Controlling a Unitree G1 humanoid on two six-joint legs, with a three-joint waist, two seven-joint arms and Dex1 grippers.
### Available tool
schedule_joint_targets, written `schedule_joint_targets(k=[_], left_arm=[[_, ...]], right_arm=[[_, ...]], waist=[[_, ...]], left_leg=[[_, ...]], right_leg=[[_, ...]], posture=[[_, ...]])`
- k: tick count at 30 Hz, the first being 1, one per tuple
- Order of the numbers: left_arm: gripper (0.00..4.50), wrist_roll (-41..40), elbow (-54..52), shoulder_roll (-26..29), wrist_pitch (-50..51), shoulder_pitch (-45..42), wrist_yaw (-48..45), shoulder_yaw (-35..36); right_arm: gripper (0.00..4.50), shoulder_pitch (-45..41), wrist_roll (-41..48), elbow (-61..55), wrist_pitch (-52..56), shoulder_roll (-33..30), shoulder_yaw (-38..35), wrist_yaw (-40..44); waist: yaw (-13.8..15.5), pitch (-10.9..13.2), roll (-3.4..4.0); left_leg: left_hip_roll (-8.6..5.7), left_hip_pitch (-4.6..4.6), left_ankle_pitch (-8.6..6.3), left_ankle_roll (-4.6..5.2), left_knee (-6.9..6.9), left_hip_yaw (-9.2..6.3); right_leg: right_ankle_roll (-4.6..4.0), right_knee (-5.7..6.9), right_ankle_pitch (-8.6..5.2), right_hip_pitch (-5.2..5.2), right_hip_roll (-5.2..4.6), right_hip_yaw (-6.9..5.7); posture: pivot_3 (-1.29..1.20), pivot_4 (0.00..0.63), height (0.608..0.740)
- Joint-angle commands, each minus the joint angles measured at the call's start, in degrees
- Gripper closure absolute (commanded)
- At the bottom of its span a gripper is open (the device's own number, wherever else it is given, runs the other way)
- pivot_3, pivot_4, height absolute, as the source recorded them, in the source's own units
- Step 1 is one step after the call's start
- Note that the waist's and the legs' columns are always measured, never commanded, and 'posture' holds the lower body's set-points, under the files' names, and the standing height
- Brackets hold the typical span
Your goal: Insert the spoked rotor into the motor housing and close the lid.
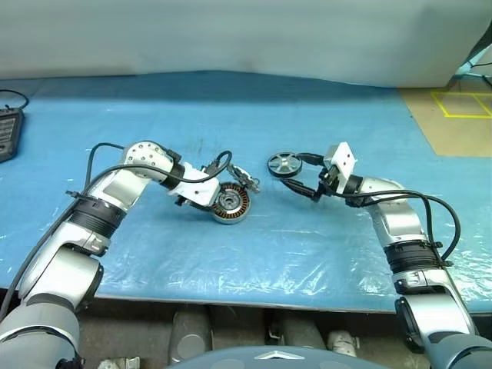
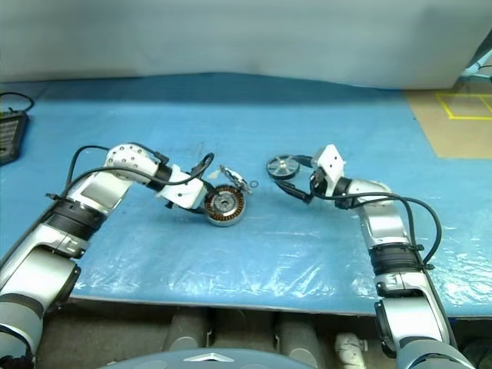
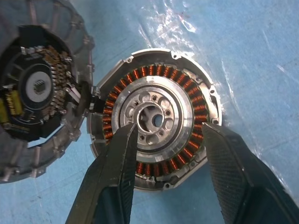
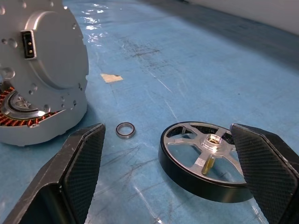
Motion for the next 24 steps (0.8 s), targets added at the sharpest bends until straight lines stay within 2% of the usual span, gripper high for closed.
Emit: schedule_joint_targets(k=[1, 3, 8, 15, 24], left_arm=[[2.06, -0.1, 1.0, -0.2, -1.0, -2.5, -1.6, -0.1], [1.65, 0.5, 2.4, -0.6, -2.3, -3.2, -1.3, -0.4], [0.03, 2.4, 4.9, -1.1, -5.6, -4.3, -1.0, -1.2], [0.03, 2.3, 4.3, -0.6, -7.3, -3.0, -2.9, -2.0], [0.03, -3.5, 0.1, -0.1, 3.5, -5.2, -8.0, 1.0]], right_arm=[[0.0, 0.1, 0.8, -2.7, -0.2, -0.6, -0.8, 0.0], [0.0, 0.3, 0.9, -3.1, 0.1, -0.7, -0.9, 0.0], [0.0, 0.4, 0.9, -3.5, 0.4, -1.1, -0.9, 0.0], [0.0, 0.7, 1.0, -3.9, 0.6, -1.5, -0.9, -0.1], [0.0, 0.7, 0.8, -3.3, 0.3, -1.0, -0.6, -0.3]], waist=[[0.0, 0.0, 0.0], [0.0, 0.0, 0.0], [0.0, 0.0, 0.0], [0.0, 0.0, 0.0], [0.1, 0.0, 0.0]], left_leg=[[0.0, 0.01, 0.0, 0.0, 0.01, 0.0], [0.02, 0.03, -0.01, -0.02, 0.01, 0.0], [0.01, 0.03, 0.0, 0.0, 0.03, 0.01], [0.01, 0.04, 0.0, -0.01, 0.03, 0.01], [0.02, 0.04, 0.0, 0.0, 0.03, 0.02]], right_leg=[[0.0, 0.02, 0.0, 0.0, 0.0, 0.0], [0.0, 0.05, 0.0, 0.0, 0.01, 0.01], [0.0, 0.06, 0.0, 0.0, 0.01, 0.02], [0.0, 0.09, 0.0, 0.0, 0.01, 0.03], [-0.01, 0.1, 0.0, 0.0, 0.02, 0.03]], posture=[[0.0, 0.15, 0.74], [0.0, 0.15, 0.74], [0.0, 0.15, 0.74], [0.0, 0.15, 0.74], [0.0, 0.15, 0.74]])
